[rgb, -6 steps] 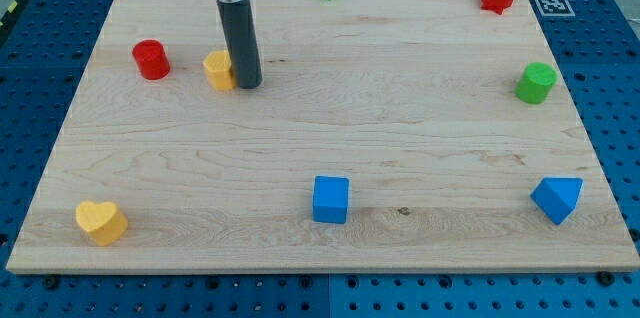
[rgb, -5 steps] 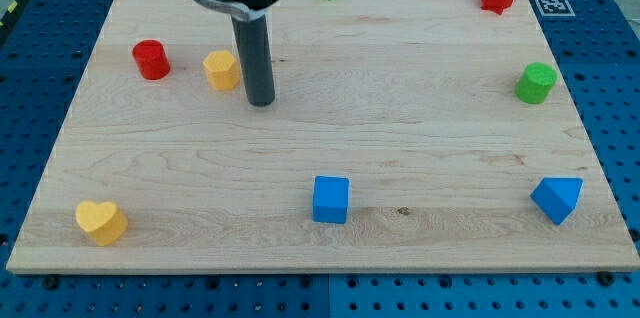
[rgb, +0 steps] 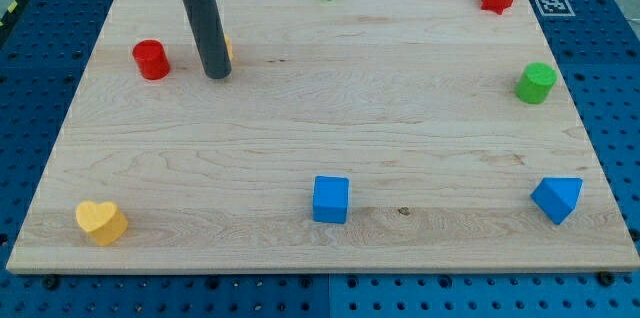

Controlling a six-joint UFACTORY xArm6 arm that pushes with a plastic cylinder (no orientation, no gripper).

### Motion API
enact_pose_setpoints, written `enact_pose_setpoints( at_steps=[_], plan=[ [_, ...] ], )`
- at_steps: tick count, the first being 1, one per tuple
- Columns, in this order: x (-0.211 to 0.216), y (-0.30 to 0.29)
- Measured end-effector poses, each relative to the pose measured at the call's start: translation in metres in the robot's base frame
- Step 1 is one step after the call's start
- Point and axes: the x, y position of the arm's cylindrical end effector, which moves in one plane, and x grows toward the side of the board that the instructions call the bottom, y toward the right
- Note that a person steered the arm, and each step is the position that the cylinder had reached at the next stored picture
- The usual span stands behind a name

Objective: Move the yellow hexagon diagonally to the top right side of the red circle

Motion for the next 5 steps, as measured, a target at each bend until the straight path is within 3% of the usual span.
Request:
enact_pose_setpoints(
  at_steps=[5],
  plan=[
    [-0.118,-0.014]
  ],
)
